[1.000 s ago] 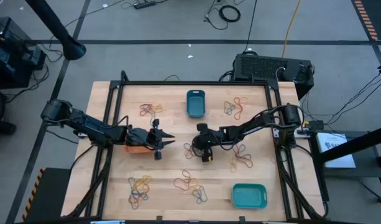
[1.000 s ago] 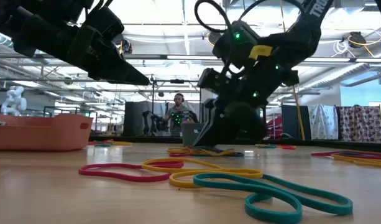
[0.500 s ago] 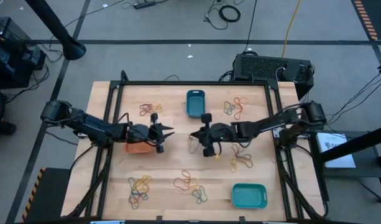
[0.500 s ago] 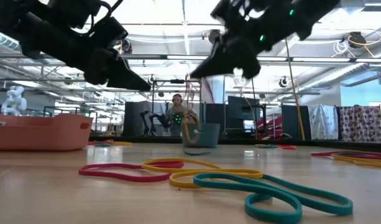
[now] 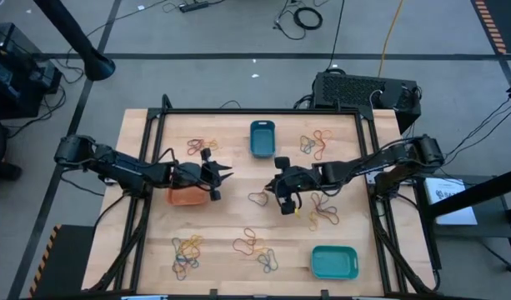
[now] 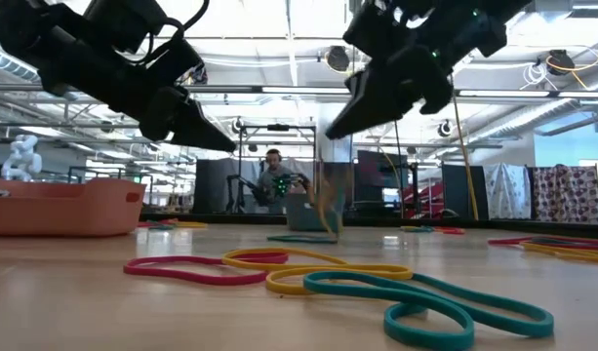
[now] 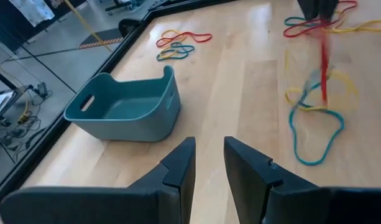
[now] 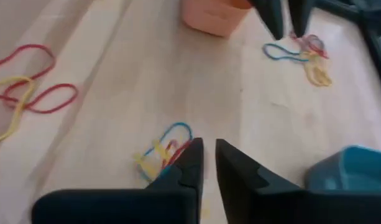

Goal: Sort rubber bands into baskets
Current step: Put the center red rubber band into the blue bin

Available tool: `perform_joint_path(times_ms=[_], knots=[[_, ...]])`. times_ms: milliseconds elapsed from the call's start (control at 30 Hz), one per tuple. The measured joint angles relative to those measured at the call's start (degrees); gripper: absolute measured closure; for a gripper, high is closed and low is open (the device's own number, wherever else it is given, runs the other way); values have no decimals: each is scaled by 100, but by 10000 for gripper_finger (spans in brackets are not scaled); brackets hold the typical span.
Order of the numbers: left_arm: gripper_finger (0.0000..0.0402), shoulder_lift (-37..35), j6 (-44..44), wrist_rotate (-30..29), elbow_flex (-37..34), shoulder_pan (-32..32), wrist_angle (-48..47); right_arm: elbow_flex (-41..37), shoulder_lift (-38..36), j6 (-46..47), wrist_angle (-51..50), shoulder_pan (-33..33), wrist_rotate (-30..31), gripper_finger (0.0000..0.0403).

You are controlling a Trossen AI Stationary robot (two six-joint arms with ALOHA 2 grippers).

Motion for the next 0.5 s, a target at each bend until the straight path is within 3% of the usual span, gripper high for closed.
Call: perform_joint_path(times_ms=[200,500], knots=[[309,0,-6,5,0,-1,52,6,227,240,-33,3,-160,308],[309,0,-154,44,0,-6,69,4,672,656,-1069,2,-136,252]])
